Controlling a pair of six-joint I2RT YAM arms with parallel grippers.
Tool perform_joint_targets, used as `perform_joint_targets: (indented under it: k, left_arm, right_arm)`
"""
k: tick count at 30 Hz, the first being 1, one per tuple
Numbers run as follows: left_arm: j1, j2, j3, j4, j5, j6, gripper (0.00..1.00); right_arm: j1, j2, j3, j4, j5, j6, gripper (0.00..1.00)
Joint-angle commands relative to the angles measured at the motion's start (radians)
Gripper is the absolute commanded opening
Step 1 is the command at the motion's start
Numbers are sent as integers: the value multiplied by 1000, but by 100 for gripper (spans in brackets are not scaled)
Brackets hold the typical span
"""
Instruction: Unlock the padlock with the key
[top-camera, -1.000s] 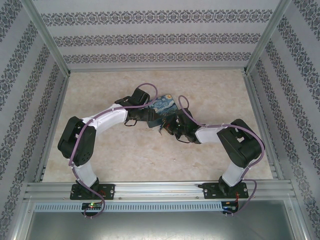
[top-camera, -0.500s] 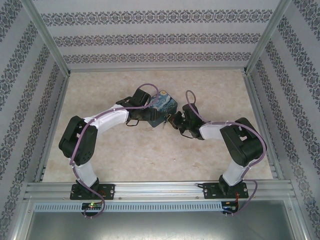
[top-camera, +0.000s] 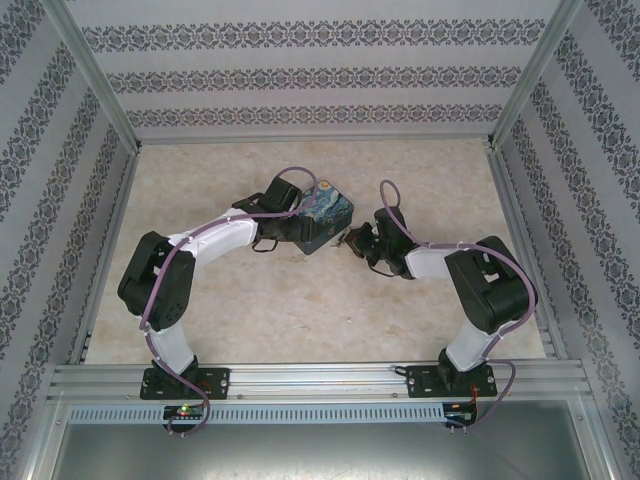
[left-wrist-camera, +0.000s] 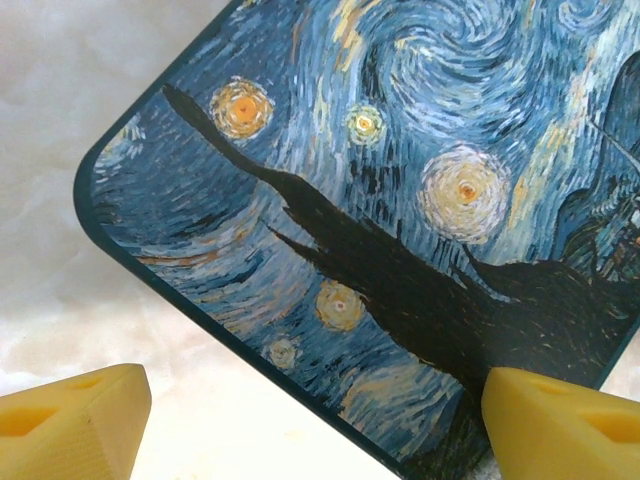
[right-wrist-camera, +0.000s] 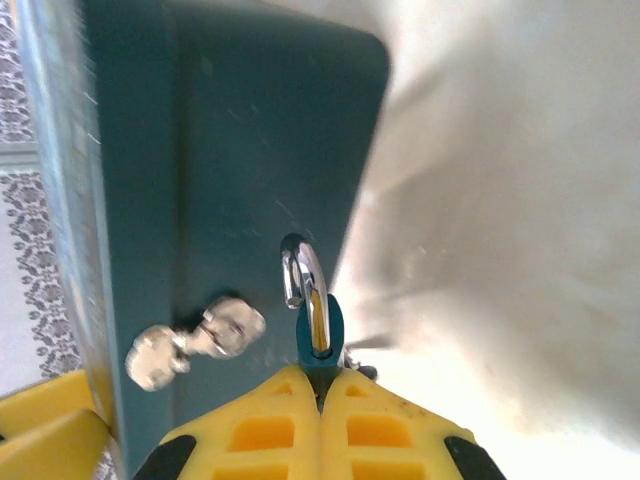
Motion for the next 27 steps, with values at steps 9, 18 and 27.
perform_joint_targets:
  k: [9,18,27]
  left_arm:
    - [-7,-12,77,-163,99,27,90]
    - [-7,-97,78,-166,146,-7,96]
    - [-8,-226,61,-183,163,-31,100]
  right_arm:
    - [162,-186,-166,9,-37,29,0]
    - [359,-141,-193,53,25,102,0]
    - [344,-150,-238,49,53,106,13]
